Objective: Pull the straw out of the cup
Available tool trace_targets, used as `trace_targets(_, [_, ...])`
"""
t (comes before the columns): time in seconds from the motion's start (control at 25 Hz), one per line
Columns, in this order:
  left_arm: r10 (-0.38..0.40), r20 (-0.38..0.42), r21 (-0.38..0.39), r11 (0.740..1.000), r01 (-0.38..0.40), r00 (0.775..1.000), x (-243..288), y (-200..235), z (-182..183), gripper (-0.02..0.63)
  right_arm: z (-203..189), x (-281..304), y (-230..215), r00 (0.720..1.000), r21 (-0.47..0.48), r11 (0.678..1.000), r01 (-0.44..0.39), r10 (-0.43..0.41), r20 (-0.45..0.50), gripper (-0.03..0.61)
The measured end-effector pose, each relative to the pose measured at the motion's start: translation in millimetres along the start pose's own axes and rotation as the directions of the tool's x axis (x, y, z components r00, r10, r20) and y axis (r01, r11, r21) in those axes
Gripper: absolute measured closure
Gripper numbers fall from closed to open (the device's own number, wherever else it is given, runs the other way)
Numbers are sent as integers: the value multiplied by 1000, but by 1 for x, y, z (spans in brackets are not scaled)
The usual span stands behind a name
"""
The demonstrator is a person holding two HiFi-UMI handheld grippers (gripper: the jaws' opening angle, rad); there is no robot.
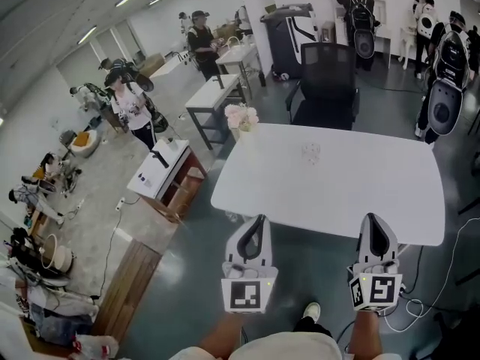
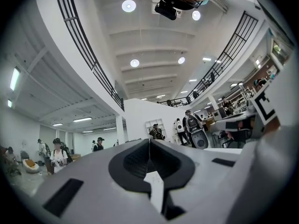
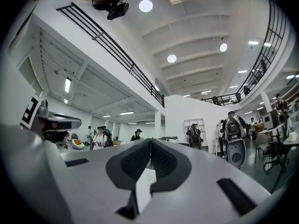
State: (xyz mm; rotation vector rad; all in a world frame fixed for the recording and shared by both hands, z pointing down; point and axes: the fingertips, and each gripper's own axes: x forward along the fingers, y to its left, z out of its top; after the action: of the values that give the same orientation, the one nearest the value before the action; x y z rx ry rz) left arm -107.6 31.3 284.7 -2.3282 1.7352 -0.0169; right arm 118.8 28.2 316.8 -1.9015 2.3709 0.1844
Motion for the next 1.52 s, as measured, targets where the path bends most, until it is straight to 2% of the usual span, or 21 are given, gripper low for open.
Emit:
trace_targets(0.32, [-2, 13, -6, 1000, 2, 1000, 72, -40, -4, 607, -6, 35, -77, 1000, -14, 1000, 24, -24, 17, 577])
trace_targets(0.64, [-31, 13, 33, 999, 30, 999, 113, -73, 1, 607, -9, 54, -118, 999, 7, 1000, 29, -29, 16, 575])
trace_targets(1.08, [-51, -13, -4, 999, 51, 999, 166, -59, -38, 607, -35, 105, -119, 999, -9, 999, 32, -32, -5, 577])
trace_targets(1.28, [-69, -5, -5, 998, 69, 998, 208, -35, -49, 607, -35, 153, -114, 999, -33, 999, 36, -36, -10, 575])
trace_targets(1.52, [-94, -23, 1, 996, 94, 995, 256, 4, -79, 607, -45, 221, -97, 998, -63, 997, 48, -50, -24, 575])
